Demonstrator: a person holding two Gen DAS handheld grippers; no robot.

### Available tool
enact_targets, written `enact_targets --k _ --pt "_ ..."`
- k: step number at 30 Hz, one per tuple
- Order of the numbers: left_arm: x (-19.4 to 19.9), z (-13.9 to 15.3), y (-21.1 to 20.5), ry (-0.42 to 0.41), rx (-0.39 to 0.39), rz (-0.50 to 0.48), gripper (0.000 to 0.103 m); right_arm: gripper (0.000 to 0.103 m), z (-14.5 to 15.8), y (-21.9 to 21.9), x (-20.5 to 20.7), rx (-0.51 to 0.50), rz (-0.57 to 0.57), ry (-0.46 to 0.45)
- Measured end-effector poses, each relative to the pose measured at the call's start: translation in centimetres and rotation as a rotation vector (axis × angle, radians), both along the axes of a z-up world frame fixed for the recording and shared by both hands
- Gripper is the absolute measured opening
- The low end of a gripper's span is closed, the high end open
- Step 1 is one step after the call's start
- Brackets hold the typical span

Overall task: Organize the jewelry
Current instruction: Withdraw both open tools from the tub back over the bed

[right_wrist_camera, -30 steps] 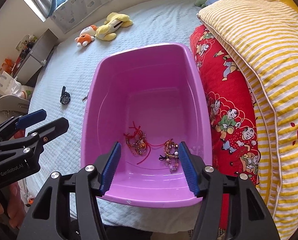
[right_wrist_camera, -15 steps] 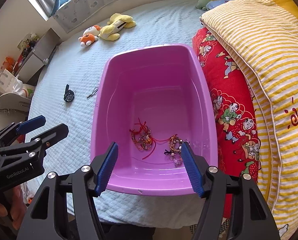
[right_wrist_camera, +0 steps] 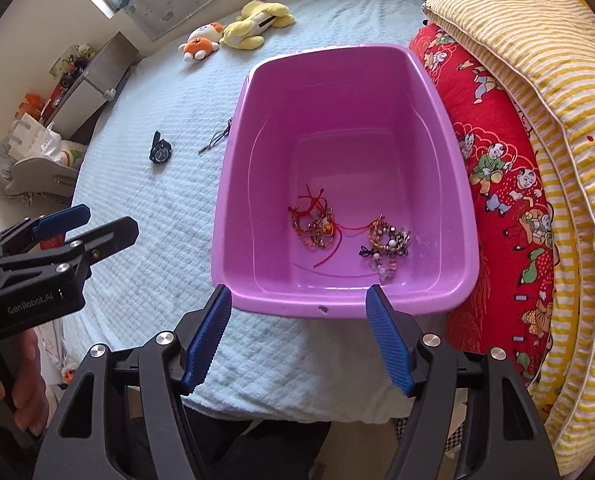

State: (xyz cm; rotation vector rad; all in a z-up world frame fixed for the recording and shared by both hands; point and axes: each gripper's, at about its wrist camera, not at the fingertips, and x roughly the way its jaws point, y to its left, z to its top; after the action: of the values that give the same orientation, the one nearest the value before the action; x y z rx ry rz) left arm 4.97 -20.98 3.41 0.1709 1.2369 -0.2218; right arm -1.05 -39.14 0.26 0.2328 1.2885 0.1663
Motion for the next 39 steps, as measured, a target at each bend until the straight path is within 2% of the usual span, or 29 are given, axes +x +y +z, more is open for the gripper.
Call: enact_targets --k 4,10,16,22,25,27,30,33,39 --pt "-1.4 -1.3 1.4 0.035 0.04 0.006 0.084 0.067 -1.6 1.6 -1.1 0.013 0.058 0.042" --pt "-2.6 -1.1 5.5 0.037 0.066 0.057 0.084 0.067 -1.9 5.2 -0.8 0.012 0.148 0.056" --pt "-3.1 -0.7 12.0 0.042 0.046 0.129 0.084 0.069 -1.2 10.0 0.1 0.005 0.191 0.035" --pt "-2.9 -0.7 19.7 0.023 0.024 0.173 0.084 0.069 -1.5 17.0 1.0 -0.019 0.22 0.056" --pt "-2.4 -0.8 24.1 0.009 0.039 0.185 0.084 0.069 -1.6 19.9 1.6 0.013 0.164 0.081" --pt "-1.9 -1.1 27.0 0.009 0.019 0.199 0.084 0.069 -1.7 21.8 2.0 0.037 0.119 0.091" --pt "-1.0 -1.8 30.8 -0.002 0.012 0.214 0.084 0.069 -2.1 24.9 2.5 0.02 0.068 0.086" --pt "-0.1 -2.7 33.6 -0.023 0.024 0.202 0.084 0.069 -2.4 27.0 3.3 0.009 0.001 0.072" --pt "2.3 -4.4 37.1 -0.052 -0.013 0.196 0.085 0.069 -3.0 29.9 4.9 -0.004 -0.105 0.034"
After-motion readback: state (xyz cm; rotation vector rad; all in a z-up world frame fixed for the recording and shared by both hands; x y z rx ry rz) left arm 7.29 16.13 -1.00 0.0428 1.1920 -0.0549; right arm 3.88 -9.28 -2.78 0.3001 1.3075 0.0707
